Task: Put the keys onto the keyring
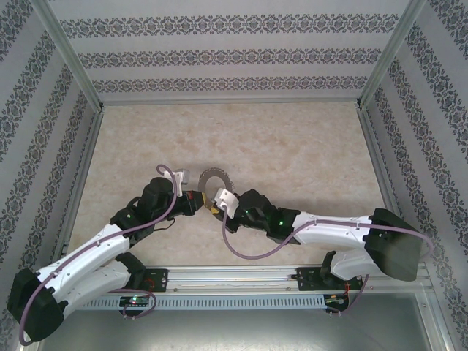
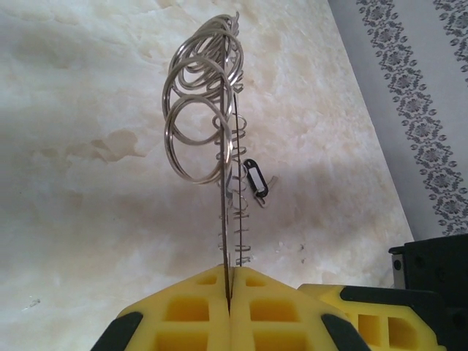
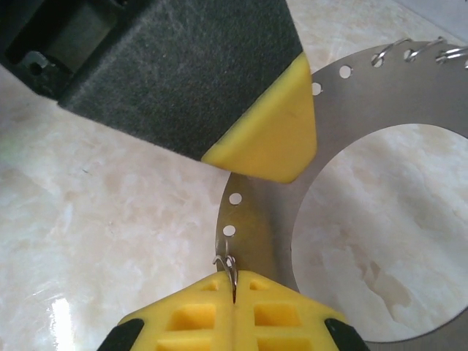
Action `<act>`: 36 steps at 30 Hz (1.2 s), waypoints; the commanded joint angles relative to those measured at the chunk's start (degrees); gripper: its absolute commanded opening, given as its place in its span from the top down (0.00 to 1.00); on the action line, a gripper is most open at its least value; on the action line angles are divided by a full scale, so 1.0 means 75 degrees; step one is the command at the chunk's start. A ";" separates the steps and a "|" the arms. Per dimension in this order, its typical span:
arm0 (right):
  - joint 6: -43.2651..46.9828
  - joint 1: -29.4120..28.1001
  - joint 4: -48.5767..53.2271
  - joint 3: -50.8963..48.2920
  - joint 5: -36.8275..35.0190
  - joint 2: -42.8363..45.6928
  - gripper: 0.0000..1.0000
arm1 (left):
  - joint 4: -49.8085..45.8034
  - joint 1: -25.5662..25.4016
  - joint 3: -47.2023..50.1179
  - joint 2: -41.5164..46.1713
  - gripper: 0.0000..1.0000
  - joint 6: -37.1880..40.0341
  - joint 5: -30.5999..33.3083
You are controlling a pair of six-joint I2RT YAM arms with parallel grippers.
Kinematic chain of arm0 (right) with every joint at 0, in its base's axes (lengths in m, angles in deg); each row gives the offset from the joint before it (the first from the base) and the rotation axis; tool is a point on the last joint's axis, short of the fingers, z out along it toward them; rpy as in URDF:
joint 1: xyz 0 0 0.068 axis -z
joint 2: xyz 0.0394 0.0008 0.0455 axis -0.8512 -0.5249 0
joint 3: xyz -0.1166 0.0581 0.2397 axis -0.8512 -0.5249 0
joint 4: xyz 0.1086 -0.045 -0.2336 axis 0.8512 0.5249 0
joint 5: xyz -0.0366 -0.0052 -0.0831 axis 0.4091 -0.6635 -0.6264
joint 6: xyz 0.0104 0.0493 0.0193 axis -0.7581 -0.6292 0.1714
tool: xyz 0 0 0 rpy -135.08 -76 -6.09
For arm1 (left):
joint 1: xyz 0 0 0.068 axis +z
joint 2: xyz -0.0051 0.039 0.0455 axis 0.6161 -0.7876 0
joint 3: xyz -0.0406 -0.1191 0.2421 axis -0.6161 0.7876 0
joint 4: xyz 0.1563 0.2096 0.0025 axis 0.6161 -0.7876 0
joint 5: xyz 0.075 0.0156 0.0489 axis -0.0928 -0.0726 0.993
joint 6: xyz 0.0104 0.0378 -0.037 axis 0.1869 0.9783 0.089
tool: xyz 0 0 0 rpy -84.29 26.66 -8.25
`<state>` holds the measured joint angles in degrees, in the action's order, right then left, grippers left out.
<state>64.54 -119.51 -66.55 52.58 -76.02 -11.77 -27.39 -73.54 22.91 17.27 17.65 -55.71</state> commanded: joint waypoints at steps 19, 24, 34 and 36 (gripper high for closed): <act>0.0331 0.0320 -0.2572 -0.1021 -0.0153 0.1035 1.00 | -0.0991 -0.0094 0.0130 -0.0130 1.00 0.0339 0.0452; 0.0598 0.0287 -0.3673 -0.1492 0.0189 0.1110 1.00 | -0.0946 -0.0091 0.0136 -0.0100 1.00 0.0259 0.0420; 0.0829 0.0129 -0.4157 -0.1737 -0.0399 0.1391 1.00 | -0.0686 -0.0083 0.0271 -0.0121 1.00 -0.0025 0.0182; 0.0907 0.0096 -0.3915 -0.1711 -0.0584 0.1429 1.00 | -0.0701 -0.0082 0.0294 -0.0091 1.00 -0.0056 0.0166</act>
<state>69.57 -118.59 -88.25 39.05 -75.80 -4.62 -25.01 -74.50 22.67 16.99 16.25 -57.81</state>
